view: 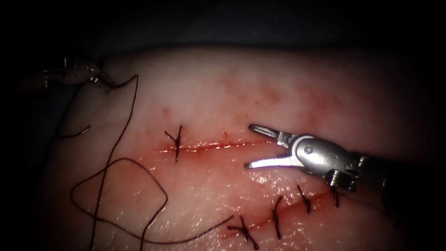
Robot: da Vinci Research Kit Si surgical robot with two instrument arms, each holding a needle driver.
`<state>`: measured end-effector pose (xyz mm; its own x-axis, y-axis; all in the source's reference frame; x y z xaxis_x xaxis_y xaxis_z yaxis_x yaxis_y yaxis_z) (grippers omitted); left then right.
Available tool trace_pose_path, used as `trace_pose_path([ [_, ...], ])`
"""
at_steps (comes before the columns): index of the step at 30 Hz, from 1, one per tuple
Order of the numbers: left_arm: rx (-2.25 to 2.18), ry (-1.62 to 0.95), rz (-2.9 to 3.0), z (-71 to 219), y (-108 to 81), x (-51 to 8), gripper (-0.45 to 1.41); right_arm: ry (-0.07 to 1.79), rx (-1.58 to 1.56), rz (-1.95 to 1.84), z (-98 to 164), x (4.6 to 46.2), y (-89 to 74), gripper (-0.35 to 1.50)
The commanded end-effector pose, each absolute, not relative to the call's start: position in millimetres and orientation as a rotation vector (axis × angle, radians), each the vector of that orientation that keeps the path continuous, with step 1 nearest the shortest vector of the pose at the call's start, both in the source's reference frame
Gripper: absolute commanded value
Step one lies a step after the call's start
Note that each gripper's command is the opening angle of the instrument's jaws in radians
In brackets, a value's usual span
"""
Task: Wound Closure
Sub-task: Grab the needle with the left hand.
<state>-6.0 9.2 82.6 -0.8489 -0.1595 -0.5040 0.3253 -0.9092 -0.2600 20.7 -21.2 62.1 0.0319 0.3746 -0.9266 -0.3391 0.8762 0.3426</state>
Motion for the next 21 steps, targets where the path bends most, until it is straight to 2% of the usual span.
trace_pose_path([
  [1,0.683,0.468,-2.763,83,10.2,-6.5,-0.45,1.441,0.03,0.548,62,21.8,-20.8,0.94],
  [5,0.683,0.322,-2.872,81,10.5,-7.0,-0.45,1.442,0.049,0.566,61,21.8,-20.9,0.91],
  [10,0.8,0.159,-3.008,76,10.7,-9.9,-0.45,1.449,0.121,0.645,60,22.0,-21.4,0.74],
  [14,0.96,0.079,-3.075,72,10.3,-13.5,-0.45,1.466,0.152,0.692,58,21.6,-21.6,0.49],
  [17,0.989,-0.008,-3.114,70,9.7,-16.0,-0.45,1.48,0.16,0.749,58,21.1,-21.6,0.39],
  [18,1.001,-0.086,-3.129,70,9.3,-17.7,-0.45,1.459,0.191,0.856,57,20.6,-21.7,0.19],
  [19,1.001,-0.086,-3.129,70,9.3,-17.7,-0.45,1.459,0.191,0.856,57,20.6,-21.7,0.19],
  [21,1.029,-0.141,-3.132,69,8.7,-21.3,-0.45,1.396,0.226,1.012,55,19.4,-21.6,0.29],
])
